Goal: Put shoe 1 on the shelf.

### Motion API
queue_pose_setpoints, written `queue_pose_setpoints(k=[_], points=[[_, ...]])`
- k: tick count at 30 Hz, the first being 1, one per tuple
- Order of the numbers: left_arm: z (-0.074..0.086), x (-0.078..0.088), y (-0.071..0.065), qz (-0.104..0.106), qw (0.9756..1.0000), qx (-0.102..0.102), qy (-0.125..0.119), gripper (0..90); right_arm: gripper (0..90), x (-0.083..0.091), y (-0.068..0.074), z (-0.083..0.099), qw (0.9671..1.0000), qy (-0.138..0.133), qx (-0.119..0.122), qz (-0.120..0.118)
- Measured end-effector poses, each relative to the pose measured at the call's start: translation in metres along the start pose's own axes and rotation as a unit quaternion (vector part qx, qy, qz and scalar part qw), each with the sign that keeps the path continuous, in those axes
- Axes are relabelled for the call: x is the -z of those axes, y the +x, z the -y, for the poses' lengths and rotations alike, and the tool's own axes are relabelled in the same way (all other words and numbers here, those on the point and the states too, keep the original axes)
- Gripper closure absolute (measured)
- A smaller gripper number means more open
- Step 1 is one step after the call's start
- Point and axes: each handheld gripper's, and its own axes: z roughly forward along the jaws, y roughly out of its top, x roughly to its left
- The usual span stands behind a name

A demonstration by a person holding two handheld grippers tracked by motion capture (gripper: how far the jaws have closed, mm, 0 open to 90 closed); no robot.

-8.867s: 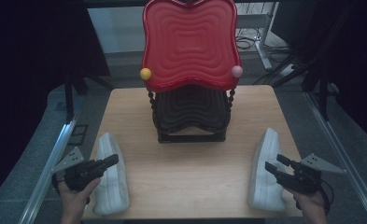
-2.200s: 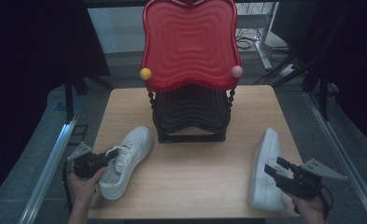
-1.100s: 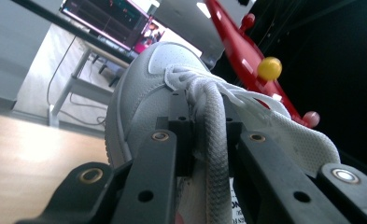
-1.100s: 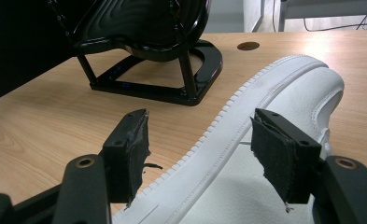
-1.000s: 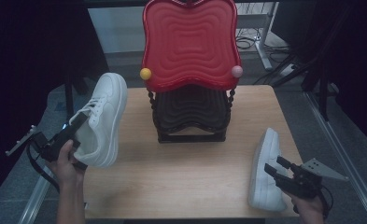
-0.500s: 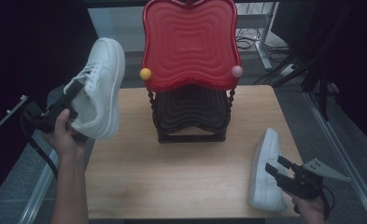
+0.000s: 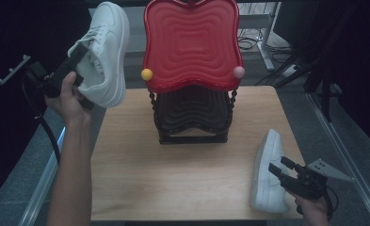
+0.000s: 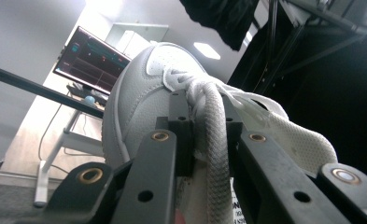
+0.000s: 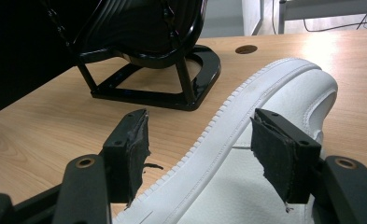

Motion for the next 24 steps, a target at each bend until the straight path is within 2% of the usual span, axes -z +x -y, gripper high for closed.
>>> queue_pose_setpoints(k=[5, 12, 17, 22, 24], points=[[-0.012, -0.018, -0.015, 0.007, 0.9998, 0.017, -0.011, 81.3, 36.7, 0.001, 0.002, -0.001, 1.0, -0.001, 0.002, -0.004], [-0.027, -0.041, -0.04, 0.01, 0.9999, 0.004, -0.012, 81.4, 36.8, 0.0, 0.003, -0.001, 1.0, 0.0, 0.006, -0.005], [-0.025, -0.061, -0.052, 0.015, 0.9999, -0.003, -0.004, 81.4, 36.8, 0.0, 0.004, -0.001, 1.0, 0.001, 0.005, -0.006], [-0.018, -0.083, -0.065, -0.003, 0.9999, -0.015, -0.001, 81.4, 36.7, 0.0, 0.003, 0.0, 1.0, 0.001, 0.003, -0.003], [-0.015, -0.093, -0.069, -0.007, 0.9999, -0.013, 0.001, 81.3, 36.7, 0.0, 0.002, 0.001, 1.0, 0.002, 0.003, -0.005]])
